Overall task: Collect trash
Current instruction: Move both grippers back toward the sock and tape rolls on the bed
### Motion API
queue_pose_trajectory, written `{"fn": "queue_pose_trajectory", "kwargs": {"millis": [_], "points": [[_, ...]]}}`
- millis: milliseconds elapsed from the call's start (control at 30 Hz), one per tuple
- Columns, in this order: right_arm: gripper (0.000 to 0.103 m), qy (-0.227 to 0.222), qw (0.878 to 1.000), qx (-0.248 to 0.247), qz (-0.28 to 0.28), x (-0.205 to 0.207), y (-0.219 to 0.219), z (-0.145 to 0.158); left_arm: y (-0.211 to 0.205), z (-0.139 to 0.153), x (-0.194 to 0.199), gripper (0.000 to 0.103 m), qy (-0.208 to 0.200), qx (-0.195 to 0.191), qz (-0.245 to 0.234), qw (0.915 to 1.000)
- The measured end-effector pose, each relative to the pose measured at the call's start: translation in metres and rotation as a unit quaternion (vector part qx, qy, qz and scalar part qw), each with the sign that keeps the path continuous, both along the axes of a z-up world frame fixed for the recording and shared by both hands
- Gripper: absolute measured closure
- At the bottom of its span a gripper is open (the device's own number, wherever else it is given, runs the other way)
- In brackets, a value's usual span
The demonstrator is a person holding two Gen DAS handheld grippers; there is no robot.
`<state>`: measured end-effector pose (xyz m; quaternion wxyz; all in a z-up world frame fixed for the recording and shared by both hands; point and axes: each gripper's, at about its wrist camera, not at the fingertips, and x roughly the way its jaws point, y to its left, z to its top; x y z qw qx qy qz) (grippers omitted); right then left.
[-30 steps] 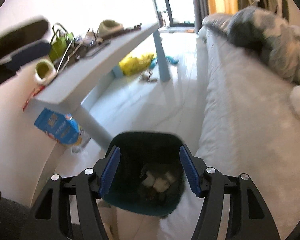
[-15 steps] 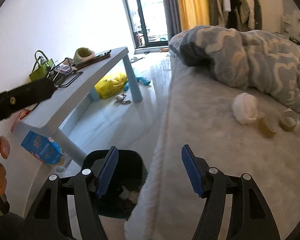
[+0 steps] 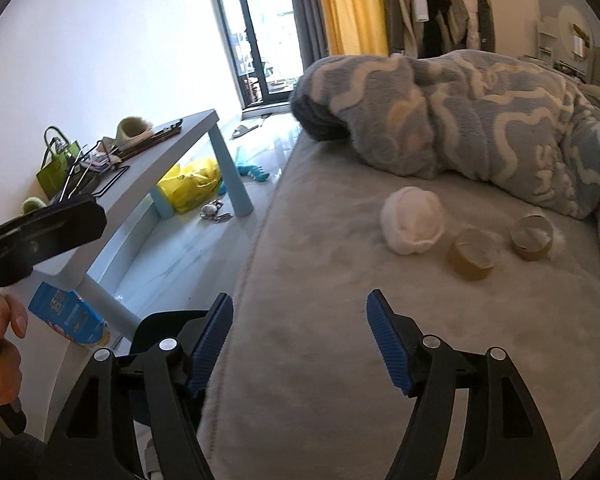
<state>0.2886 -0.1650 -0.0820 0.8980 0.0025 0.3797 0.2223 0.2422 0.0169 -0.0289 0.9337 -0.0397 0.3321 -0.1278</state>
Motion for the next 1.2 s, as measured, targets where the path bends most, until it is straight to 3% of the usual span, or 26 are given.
{"fn": "queue_pose_trajectory", "kwargs": {"millis": [667, 800, 1200], "points": [[0.025, 0.006, 0.999, -0.014, -0.04, 0.051, -0.071, -0.011, -0.048, -0.018, 0.05, 0.015, 0.017, -0.042, -0.031, 0.9985], [0.023, 0.011, 0.999, -0.016, -0.042, 0.061, -0.078, -0.015, -0.053, -0.022, 0.062, 0.015, 0.028, -0.065, -0.035, 0.9969], [0.023, 0.046, 0.998, -0.005, -0.043, 0.097, -0.105, -0.036, -0.077, -0.041, 0.091, 0.02, 0.05, -0.072, -0.045, 0.9951]]}}
